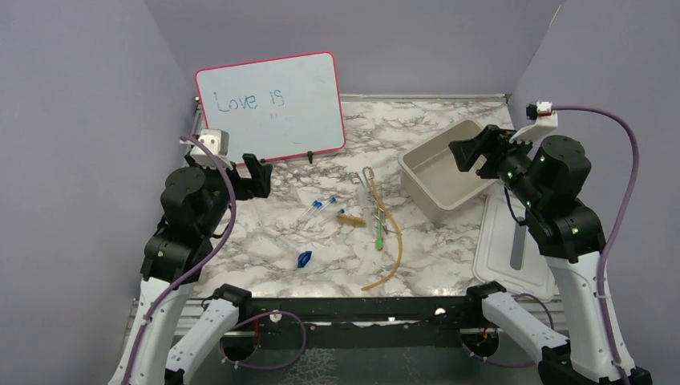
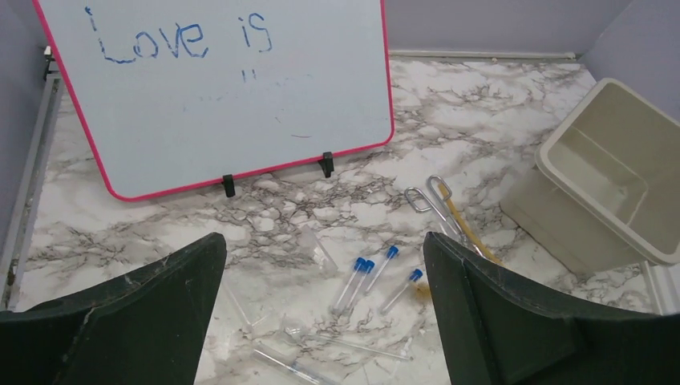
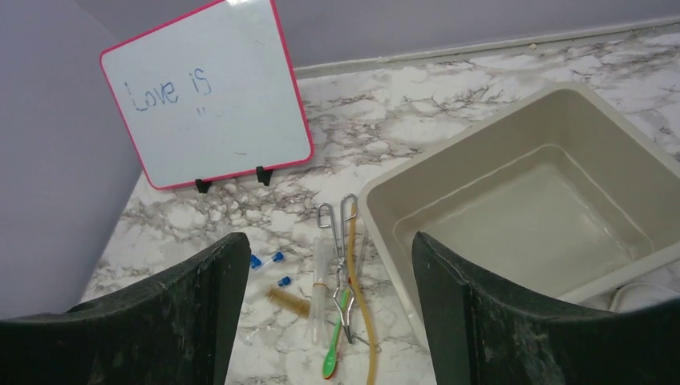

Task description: Organize the chemistry lab equipment

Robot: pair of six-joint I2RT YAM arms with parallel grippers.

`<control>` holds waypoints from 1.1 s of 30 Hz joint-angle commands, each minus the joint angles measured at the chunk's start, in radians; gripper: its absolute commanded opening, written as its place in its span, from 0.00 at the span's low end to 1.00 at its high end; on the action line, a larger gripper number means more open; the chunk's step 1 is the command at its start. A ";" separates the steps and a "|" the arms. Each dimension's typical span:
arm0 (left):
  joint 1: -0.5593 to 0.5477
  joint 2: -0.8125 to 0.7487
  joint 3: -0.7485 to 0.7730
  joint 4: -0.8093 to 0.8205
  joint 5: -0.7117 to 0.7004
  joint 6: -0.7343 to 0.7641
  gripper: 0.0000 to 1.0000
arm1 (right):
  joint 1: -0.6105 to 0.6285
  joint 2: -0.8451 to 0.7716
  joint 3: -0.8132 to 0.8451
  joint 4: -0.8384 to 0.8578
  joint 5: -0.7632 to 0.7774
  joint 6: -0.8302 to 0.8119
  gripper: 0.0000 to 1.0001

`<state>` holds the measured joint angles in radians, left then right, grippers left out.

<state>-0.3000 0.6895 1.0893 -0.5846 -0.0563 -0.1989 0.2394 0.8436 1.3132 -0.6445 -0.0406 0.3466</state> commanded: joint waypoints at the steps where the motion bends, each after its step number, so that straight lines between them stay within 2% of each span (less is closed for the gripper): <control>1: -0.013 -0.036 -0.025 0.067 0.043 -0.004 0.97 | -0.015 -0.010 -0.019 0.000 -0.099 -0.024 0.80; 7: -0.018 -0.021 -0.065 0.091 0.151 -0.046 0.99 | -0.020 0.013 -0.051 0.027 -0.264 -0.047 0.83; 12: -0.019 0.032 -0.140 0.127 0.196 -0.101 0.99 | -0.020 0.097 -0.099 0.104 -0.466 -0.014 0.73; 14: -0.020 0.057 -0.178 0.144 0.184 -0.116 0.99 | -0.001 0.133 -0.116 0.131 -0.486 0.005 0.70; 16: -0.020 0.076 -0.221 0.166 0.161 -0.140 0.99 | 0.057 0.164 -0.130 0.151 -0.433 0.011 0.69; 22: -0.021 0.117 -0.299 0.250 0.123 -0.179 0.99 | 0.353 0.335 -0.117 0.152 -0.111 0.003 0.68; 27: -0.021 0.100 -0.366 0.309 0.050 -0.225 0.99 | 0.516 0.501 -0.145 0.176 0.110 0.031 0.62; 33: -0.021 0.061 -0.404 0.331 -0.005 -0.239 0.99 | 0.585 0.716 -0.147 0.157 0.290 0.082 0.44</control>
<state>-0.3164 0.7849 0.6987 -0.3199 0.0036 -0.4122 0.8074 1.4677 1.1748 -0.4934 0.0532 0.3832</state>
